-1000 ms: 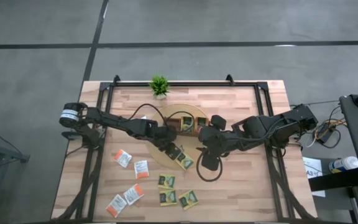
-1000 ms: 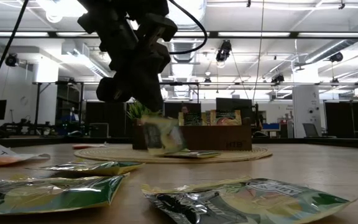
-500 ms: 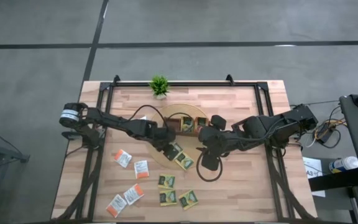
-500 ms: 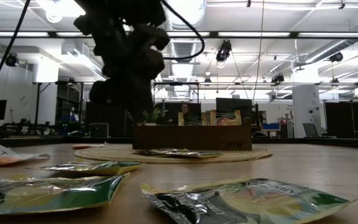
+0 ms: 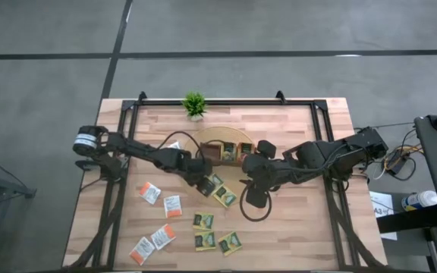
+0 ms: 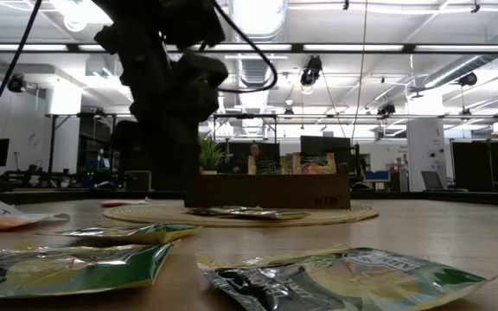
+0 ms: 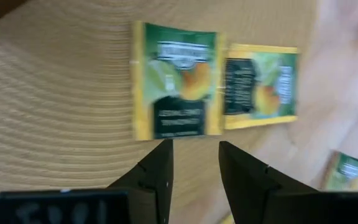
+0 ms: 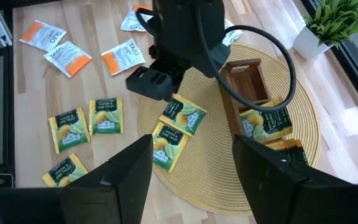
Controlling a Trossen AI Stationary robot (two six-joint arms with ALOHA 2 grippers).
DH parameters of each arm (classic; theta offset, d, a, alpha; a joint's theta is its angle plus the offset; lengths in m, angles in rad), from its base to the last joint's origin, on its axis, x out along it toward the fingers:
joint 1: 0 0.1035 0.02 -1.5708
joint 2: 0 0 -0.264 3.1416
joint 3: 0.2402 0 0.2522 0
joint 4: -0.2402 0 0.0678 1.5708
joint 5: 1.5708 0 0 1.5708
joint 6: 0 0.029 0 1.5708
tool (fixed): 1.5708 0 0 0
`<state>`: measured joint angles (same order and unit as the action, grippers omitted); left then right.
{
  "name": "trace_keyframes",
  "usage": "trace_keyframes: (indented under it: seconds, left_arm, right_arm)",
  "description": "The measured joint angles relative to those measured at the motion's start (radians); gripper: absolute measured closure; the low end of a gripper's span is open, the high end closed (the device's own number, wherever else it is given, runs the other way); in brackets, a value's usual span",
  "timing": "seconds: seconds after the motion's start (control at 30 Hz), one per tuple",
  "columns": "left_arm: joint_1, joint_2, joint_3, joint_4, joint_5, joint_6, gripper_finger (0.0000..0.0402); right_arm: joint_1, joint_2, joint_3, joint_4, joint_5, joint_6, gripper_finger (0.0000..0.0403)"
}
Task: Pick & Place Tea
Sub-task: Put the yellow tea bag into the middle section of the wooden organizer
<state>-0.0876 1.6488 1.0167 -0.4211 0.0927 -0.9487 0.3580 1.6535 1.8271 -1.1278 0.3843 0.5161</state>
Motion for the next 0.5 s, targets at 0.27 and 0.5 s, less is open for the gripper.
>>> trace_keyframes:
  seconds: [0.27,0.5]
  left_arm:
    - [-0.017,0.000,0.033,0.003,-0.017,0.009,0.0280]
    - [-0.017,-0.001,0.093,0.002,-0.042,0.046,0.0280]
  right_arm:
    - [-0.001,0.000,0.000,0.000,0.000,0.000,0.0183]
    - [-0.001,0.000,0.000,0.002,0.000,0.000,0.0183]
